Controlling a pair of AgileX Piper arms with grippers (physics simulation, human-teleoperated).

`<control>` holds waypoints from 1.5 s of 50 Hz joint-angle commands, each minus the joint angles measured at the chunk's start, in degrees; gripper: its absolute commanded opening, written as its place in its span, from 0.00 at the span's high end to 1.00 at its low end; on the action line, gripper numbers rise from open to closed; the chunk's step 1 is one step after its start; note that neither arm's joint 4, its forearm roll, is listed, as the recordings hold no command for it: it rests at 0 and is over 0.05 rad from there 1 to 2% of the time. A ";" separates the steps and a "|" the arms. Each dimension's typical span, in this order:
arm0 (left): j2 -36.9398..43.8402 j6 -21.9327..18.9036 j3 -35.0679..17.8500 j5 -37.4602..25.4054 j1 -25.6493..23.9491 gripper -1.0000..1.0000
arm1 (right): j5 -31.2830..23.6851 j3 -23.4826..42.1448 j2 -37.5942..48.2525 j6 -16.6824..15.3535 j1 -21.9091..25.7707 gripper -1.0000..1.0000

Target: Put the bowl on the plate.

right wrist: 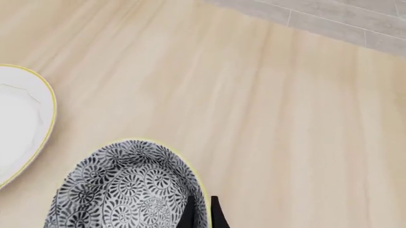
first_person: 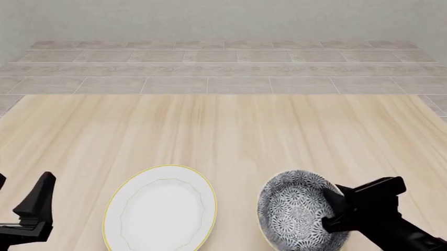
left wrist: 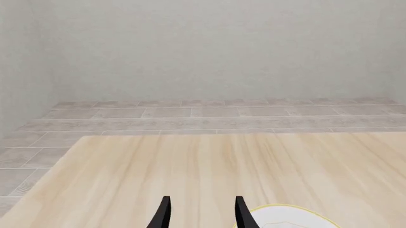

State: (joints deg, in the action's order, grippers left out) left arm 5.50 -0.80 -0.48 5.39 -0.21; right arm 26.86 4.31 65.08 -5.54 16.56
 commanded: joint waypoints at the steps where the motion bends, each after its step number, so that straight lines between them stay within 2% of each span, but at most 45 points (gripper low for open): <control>1: 0.57 0.07 0.04 0.73 0.12 0.00 | -7.44 2.31 -8.86 -1.59 -1.08 1.00; 4: 0.91 0.09 0.06 1.11 0.15 0.00 | -10.29 3.28 -11.99 -3.40 -1.68 1.00; 9: 0.94 0.09 0.10 1.22 0.16 0.00 | -10.47 4.37 -10.08 -1.40 -4.99 1.00; 13: 1.09 0.10 0.16 1.41 0.11 0.00 | -9.94 4.66 -9.64 -1.94 -5.31 1.00; 31: 0.01 -0.04 0.27 0.17 0.01 0.00 | -14.15 7.52 -12.51 0.59 -7.31 1.00; 33: 0.03 -0.01 0.28 0.21 0.02 0.00 | -13.99 7.61 -12.35 0.34 -8.43 1.00; 35: -0.01 -0.04 0.28 0.13 0.00 0.00 | -14.12 7.92 -12.32 1.40 -9.48 1.00; 46: -0.12 -0.08 0.30 0.06 -0.04 0.00 | -14.51 9.20 -11.59 1.95 -11.08 1.00; 50: 0.18 -0.15 0.31 0.34 -0.02 0.00 | -13.98 9.25 -10.41 3.35 -10.79 1.00; 72: -0.72 -0.28 0.23 -0.38 0.00 0.00 | -16.83 9.79 -13.81 4.02 -9.13 1.00; 73: -0.63 -0.28 0.23 -0.28 0.01 0.00 | -18.82 13.33 -12.43 3.94 -9.38 1.00; 75: -0.57 -0.26 0.22 -0.19 0.00 0.00 | -19.48 14.36 -12.27 3.84 -9.22 1.00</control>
State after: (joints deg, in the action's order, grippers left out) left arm 5.04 -1.05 -0.22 5.23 -0.23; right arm 10.47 14.48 53.02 -2.04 6.94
